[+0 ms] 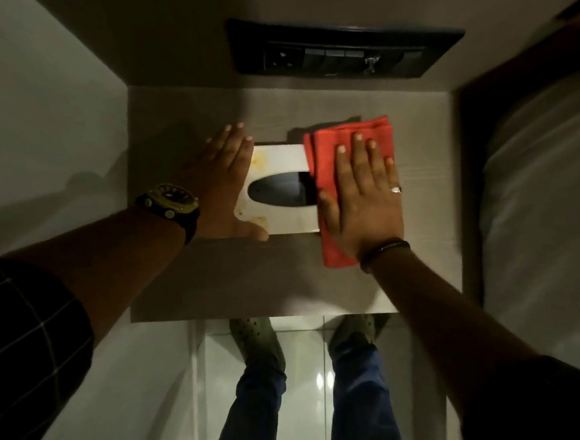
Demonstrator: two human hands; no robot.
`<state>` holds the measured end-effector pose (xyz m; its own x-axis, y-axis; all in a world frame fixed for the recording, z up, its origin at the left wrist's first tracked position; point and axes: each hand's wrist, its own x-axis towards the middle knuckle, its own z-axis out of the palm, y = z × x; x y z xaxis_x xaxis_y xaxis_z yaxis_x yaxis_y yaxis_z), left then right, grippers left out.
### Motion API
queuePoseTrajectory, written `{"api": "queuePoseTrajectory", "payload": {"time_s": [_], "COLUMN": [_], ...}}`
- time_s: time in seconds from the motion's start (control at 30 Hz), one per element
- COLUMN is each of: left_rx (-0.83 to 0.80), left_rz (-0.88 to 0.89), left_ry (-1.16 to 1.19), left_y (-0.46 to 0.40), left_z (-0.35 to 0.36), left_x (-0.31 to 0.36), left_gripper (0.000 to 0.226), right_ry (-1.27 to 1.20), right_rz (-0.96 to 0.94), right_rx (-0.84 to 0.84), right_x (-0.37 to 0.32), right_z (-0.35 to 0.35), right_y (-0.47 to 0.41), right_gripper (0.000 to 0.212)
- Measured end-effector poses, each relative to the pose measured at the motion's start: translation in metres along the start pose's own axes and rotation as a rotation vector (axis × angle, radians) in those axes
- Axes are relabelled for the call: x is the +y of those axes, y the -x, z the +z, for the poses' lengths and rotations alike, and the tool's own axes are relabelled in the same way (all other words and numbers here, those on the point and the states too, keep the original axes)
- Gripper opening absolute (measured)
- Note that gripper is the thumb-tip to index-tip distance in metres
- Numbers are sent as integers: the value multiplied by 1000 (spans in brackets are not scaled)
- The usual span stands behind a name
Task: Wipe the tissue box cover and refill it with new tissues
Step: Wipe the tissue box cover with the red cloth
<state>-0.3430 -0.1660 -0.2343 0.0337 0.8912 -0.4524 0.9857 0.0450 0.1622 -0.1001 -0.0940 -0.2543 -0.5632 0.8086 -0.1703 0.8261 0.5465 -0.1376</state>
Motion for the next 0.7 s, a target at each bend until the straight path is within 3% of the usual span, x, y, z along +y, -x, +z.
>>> {"api": "queuePoseTrajectory", "payload": {"time_s": [0.2,0.23,0.37,0.43,0.57,0.63,0.7], "left_rx": [23,25,46,24,-146,-215,-31], "left_rz": [-4,-2,21,26,11,-33,-64], "left_ry": [-12,-7,37,48,20,88,208], "left_y": [-2,-3,-2,-1,-1,0,2], "left_z": [5,5,1,-1,-16,-27,-30], "left_x": [-2,0,-1,-1,-3,-1,16], "left_gripper": [147,147,141,140,150,152,138], "right_ry": [-127,-112,-84,-111,-296,-450,-446], "right_rz": [648,650,298,236,102,124,329], "right_rx": [104,94,45,9,-47,128,359], "right_x": [-57,-67,-96,-97,-84,-61,-25], "right_z": [7,7,8,6,-11,-23,-28], "right_y": [-3,-6,-8,-9,-8,-6,-12], "right_gripper": [70,70,68,66,64,61,59]}}
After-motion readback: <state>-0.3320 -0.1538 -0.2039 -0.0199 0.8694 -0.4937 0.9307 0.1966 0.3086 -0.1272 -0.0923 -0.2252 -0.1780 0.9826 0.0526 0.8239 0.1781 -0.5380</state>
